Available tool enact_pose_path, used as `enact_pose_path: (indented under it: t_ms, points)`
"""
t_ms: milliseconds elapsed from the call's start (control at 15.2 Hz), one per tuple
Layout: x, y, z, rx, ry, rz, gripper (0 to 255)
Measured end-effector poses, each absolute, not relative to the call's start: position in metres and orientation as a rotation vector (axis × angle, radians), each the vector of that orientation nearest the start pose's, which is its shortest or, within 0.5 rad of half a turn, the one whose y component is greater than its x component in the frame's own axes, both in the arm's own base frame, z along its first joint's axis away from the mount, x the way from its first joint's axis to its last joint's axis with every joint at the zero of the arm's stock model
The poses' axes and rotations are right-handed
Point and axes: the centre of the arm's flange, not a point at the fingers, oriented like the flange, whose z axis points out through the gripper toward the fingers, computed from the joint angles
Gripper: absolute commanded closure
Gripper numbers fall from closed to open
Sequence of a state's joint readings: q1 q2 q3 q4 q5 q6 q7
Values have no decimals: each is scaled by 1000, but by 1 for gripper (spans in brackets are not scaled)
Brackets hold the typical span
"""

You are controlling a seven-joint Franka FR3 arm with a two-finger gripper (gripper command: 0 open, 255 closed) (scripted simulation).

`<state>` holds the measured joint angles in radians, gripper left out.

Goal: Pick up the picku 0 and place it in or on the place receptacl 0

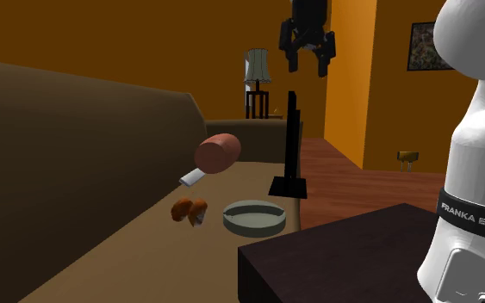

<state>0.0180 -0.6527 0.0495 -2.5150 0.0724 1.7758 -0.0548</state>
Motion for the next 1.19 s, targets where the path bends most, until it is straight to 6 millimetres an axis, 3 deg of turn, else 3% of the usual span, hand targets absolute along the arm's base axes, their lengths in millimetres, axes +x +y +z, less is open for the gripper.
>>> enact_pose_path:
  t_ms: [1188]
  points:
    - [455,153,322,-3133,-314,35,0]
